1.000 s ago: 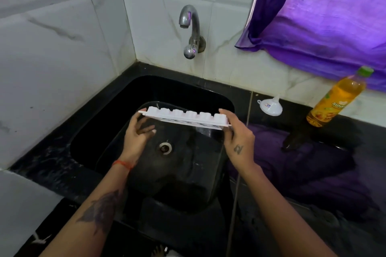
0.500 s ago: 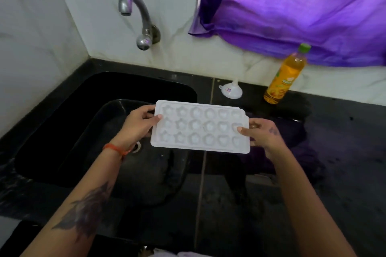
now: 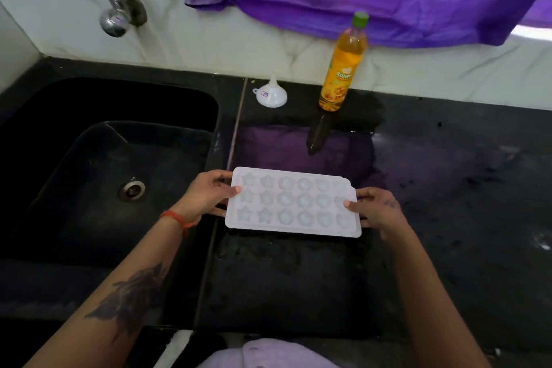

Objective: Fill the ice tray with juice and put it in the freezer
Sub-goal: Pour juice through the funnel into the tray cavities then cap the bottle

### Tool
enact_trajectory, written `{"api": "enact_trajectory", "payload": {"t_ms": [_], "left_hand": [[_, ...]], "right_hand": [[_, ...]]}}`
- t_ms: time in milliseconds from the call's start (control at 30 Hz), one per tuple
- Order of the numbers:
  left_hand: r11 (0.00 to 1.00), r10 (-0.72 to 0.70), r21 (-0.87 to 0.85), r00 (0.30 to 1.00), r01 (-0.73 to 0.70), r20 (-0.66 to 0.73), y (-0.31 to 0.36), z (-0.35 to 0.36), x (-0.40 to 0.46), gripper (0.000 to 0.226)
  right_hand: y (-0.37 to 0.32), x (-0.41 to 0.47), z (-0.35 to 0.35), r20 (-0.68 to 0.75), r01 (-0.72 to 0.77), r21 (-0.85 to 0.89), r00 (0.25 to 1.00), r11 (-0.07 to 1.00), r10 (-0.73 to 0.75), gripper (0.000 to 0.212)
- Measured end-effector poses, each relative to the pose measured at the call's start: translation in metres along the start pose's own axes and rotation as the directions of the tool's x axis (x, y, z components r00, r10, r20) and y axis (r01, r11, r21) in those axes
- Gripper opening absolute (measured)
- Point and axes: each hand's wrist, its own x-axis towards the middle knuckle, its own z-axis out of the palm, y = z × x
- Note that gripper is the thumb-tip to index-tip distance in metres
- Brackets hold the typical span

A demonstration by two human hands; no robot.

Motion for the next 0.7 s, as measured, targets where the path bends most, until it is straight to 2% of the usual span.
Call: {"api": "enact_trajectory", "payload": {"t_ms": [67,133,200,267,333,433,500,567,633,700], "left_hand": [[0.999,-0.035,0.010,0.999,0.035,0.012,-0.003,0.006,-0.001,0.034],[0.996,-0.048,0.076,0.998,0.051,-0.032,-0.002,0.010,-0.001,0.031],[0.937,0.059,0.348,0.987,-0.002,-0.152,0.006,0.011,0.004,0.031],[0.811,0.256,0.578,0.943,-0.091,-0.211,0.023,0.017,0.014,0.037],[0.751,0.394,0.624,0.905,-0.216,-0.161,0.049,0.029,0.029,0.038],[0.641,0.481,0.682,0.877,-0.352,0.001,0.081,0.057,0.062,0.038],[0.543,0.484,0.742,0.869,-0.393,0.105,0.097,0.075,0.087,0.045],[0.442,0.425,0.803,0.882,-0.400,0.206,0.103,0.088,0.113,0.061],[0.340,0.285,0.864,0.916,-0.373,0.283,0.095,0.095,0.134,0.081],[0.274,0.155,0.897,0.937,-0.346,0.314,0.075,0.096,0.147,0.091]], "right_hand": [[0.005,-0.001,-0.002,-0.008,-0.010,-0.029,1.000,1.000,0.010,0.029],[0.004,-0.001,-0.005,0.013,-0.021,-0.098,1.000,0.995,0.023,0.029],[-0.001,0.000,-0.008,0.043,-0.038,-0.209,0.998,0.977,0.048,0.030],[-0.014,0.005,-0.013,0.002,-0.037,-0.349,0.999,0.937,0.040,0.042],[-0.035,0.013,-0.016,-0.064,-0.001,-0.443,0.998,0.896,-0.030,0.051],[-0.078,0.035,-0.014,-0.040,0.138,-0.408,0.985,0.902,-0.169,0.061],[-0.113,0.058,-0.007,-0.037,0.228,-0.340,0.966,0.913,-0.255,0.072],[-0.149,0.086,0.003,-0.085,0.285,-0.295,0.943,0.912,-0.322,0.085],[-0.180,0.115,0.014,-0.165,0.329,-0.265,0.910,0.906,-0.379,0.096],[-0.201,0.139,0.024,-0.230,0.375,-0.198,0.880,0.905,-0.415,0.105]]}}
